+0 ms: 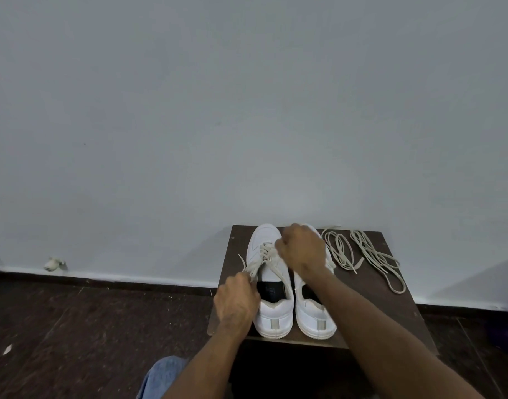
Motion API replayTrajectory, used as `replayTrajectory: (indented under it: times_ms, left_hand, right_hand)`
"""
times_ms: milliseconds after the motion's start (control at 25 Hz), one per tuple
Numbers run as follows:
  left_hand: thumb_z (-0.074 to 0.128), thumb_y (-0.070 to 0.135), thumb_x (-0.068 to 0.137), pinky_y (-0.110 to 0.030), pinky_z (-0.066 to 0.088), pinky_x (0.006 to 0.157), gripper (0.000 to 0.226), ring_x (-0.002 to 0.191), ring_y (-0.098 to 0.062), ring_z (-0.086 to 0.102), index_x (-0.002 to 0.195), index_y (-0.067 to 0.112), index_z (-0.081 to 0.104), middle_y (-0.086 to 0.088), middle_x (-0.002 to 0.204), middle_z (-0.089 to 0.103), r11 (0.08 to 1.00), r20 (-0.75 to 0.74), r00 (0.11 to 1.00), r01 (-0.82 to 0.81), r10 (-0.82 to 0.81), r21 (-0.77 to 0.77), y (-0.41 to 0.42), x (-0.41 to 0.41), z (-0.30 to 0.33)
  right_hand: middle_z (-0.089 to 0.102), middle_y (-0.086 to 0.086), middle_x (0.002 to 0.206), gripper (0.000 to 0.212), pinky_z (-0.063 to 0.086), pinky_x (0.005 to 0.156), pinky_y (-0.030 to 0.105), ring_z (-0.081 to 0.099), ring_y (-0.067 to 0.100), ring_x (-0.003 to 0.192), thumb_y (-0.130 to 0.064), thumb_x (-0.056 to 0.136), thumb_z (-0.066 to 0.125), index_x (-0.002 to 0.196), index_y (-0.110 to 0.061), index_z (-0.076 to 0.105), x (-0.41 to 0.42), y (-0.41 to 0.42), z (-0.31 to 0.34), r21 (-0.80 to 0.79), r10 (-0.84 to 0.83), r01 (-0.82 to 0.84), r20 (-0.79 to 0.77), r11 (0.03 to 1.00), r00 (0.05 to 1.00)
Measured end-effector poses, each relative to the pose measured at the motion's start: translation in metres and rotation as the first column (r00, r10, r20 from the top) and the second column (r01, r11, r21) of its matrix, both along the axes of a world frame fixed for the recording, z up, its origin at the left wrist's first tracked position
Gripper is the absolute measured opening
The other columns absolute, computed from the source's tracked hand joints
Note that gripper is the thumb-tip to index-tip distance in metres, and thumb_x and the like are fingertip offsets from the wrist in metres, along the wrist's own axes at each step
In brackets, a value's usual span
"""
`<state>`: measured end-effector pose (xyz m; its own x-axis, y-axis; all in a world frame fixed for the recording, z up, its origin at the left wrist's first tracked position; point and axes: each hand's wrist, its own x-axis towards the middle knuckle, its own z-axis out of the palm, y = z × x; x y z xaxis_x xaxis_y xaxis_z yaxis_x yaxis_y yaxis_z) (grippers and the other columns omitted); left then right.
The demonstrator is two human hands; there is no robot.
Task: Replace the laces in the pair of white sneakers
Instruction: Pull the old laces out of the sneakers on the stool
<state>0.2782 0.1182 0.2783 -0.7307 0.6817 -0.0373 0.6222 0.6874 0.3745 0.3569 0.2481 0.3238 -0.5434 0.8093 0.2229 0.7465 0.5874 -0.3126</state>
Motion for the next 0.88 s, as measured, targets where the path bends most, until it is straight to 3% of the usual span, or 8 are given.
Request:
replayTrajectory:
  times_ms: [80,280,440,520,680,760,840,880]
  left_hand:
    - [0.049,0.035,0.097,-0.036,0.051,0.078,0.025,0.098,-0.028,0.065,0.106,0.02,0.066,-0.005,0.103,0.068,1.0,-0.009,1.0,0.002,-0.002,0.008,0.001,0.001,-0.001]
    - [0.049,0.035,0.096,-0.037,0.052,0.077,0.025,0.097,-0.028,0.066,0.105,0.021,0.067,-0.005,0.102,0.068,1.0,0.009,1.0,-0.002,0.002,0.009,0.001,-0.001,-0.003]
    - [0.05,0.031,0.095,-0.036,0.051,0.077,0.023,0.099,-0.028,0.065,0.107,0.022,0.066,-0.004,0.104,0.068,0.999,0.038,0.999,-0.037,0.036,0.021,-0.004,-0.003,0.001]
    - [0.049,0.029,0.094,-0.037,0.05,0.079,0.022,0.101,-0.029,0.064,0.108,0.021,0.064,-0.005,0.106,0.068,1.0,0.025,1.0,-0.017,0.017,0.008,-0.003,-0.001,0.0]
    - [0.049,0.032,0.096,-0.038,0.05,0.081,0.022,0.101,-0.028,0.064,0.107,0.02,0.064,-0.005,0.106,0.067,1.0,-0.002,1.0,0.009,-0.009,-0.023,0.002,-0.001,-0.001]
    - [0.05,0.034,0.097,-0.037,0.051,0.081,0.023,0.1,-0.027,0.065,0.108,0.02,0.065,-0.005,0.106,0.068,1.0,-0.021,1.0,0.01,-0.011,-0.027,0.003,0.0,-0.001]
    - [0.05,0.033,0.097,-0.037,0.05,0.08,0.023,0.1,-0.026,0.065,0.109,0.02,0.064,-0.004,0.107,0.067,1.0,-0.033,0.999,0.011,-0.012,-0.028,0.004,0.001,-0.001]
    - [0.05,0.032,0.097,-0.037,0.05,0.08,0.023,0.101,-0.026,0.064,0.109,0.019,0.064,-0.005,0.107,0.067,0.999,-0.035,0.999,0.012,-0.013,-0.031,0.004,0.0,-0.001]
  right_hand:
    - [0.062,0.002,0.082,0.022,0.047,0.064,0.032,0.06,0.024,0.079,-0.026,0.088,0.05,0.079,-0.01,0.061,0.014,0.022,0.012,0.024,-0.047,0.047,-0.012,0.999,0.999]
    - [0.059,0.003,0.113,0.031,0.05,0.083,0.038,0.054,0.022,0.109,-0.037,0.087,0.057,0.108,-0.017,0.068,0.004,-0.007,-0.005,-0.215,0.382,-0.349,0.139,0.912,0.913]
    - [0.057,0.004,0.107,0.024,0.045,0.069,0.035,0.055,0.024,0.101,-0.026,0.092,0.049,0.102,-0.01,0.064,-0.015,-0.028,-0.022,0.005,0.306,-0.314,0.217,0.949,0.927]
    - [0.057,0.005,0.104,0.02,0.04,0.065,0.034,0.058,0.026,0.097,-0.021,0.091,0.047,0.097,-0.01,0.063,-0.016,-0.028,-0.02,0.017,0.297,-0.312,0.262,0.95,0.918]
    - [0.063,0.005,0.095,0.019,0.044,0.069,0.034,0.063,0.03,0.086,-0.024,0.089,0.048,0.089,-0.01,0.061,-0.005,-0.004,-0.004,-0.092,-0.003,0.0,-0.026,0.996,1.0]
    - [0.068,0.004,0.088,0.018,0.045,0.065,0.03,0.063,0.026,0.078,-0.023,0.087,0.052,0.084,-0.012,0.066,0.012,0.018,0.008,-0.193,-0.245,0.205,-0.214,0.96,0.946]
    - [0.07,0.003,0.092,0.014,0.045,0.067,0.029,0.062,0.023,0.08,-0.021,0.088,0.055,0.087,-0.014,0.067,0.023,0.031,0.009,-0.271,-0.293,0.212,-0.307,0.939,0.905]
    - [0.068,0.003,0.101,0.015,0.046,0.072,0.031,0.062,0.023,0.089,-0.021,0.089,0.055,0.096,-0.015,0.066,0.024,0.032,0.006,-0.254,-0.211,0.137,-0.297,0.958,0.931]
